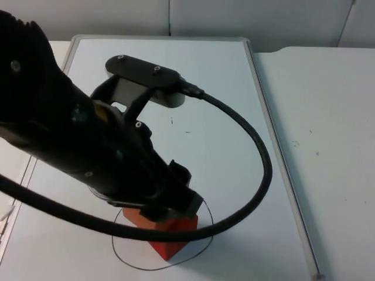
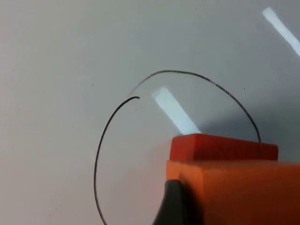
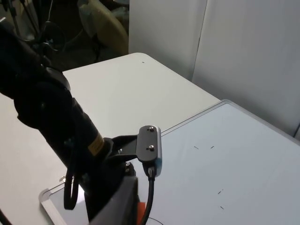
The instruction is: Pick up one cube with the left hand and another cube with the right hand. First place the cube in the right hand at the target position, then stack the cube in the left hand on top.
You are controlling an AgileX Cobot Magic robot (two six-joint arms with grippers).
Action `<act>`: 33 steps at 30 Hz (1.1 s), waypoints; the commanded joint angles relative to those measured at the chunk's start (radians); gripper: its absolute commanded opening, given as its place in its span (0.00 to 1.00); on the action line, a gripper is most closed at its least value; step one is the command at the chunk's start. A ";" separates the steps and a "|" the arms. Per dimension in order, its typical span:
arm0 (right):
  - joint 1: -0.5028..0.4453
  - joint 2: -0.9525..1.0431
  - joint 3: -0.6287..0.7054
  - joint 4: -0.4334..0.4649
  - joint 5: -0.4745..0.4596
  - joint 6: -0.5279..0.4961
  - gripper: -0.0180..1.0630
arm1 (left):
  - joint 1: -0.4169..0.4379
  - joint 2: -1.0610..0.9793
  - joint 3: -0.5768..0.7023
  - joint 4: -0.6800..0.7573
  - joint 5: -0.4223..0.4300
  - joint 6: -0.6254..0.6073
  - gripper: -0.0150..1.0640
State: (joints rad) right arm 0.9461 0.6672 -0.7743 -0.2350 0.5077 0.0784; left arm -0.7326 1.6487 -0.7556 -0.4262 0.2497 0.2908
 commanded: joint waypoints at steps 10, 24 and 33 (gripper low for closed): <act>0.003 -0.003 0.006 -0.014 -0.005 -0.007 0.94 | -0.007 -0.132 -0.168 0.001 0.147 0.053 0.63; 0.003 -0.005 0.003 -0.032 0.000 0.000 0.94 | -0.007 -0.520 -0.327 0.136 0.344 0.053 0.63; 0.003 -0.074 0.028 -0.032 0.114 -0.010 0.94 | -0.007 -0.893 -0.285 0.351 0.586 -0.031 0.63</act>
State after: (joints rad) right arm 0.9461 0.6270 -0.7611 -0.2627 0.6055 0.0745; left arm -0.7326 0.8304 -1.0662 -0.1208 0.7742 0.2926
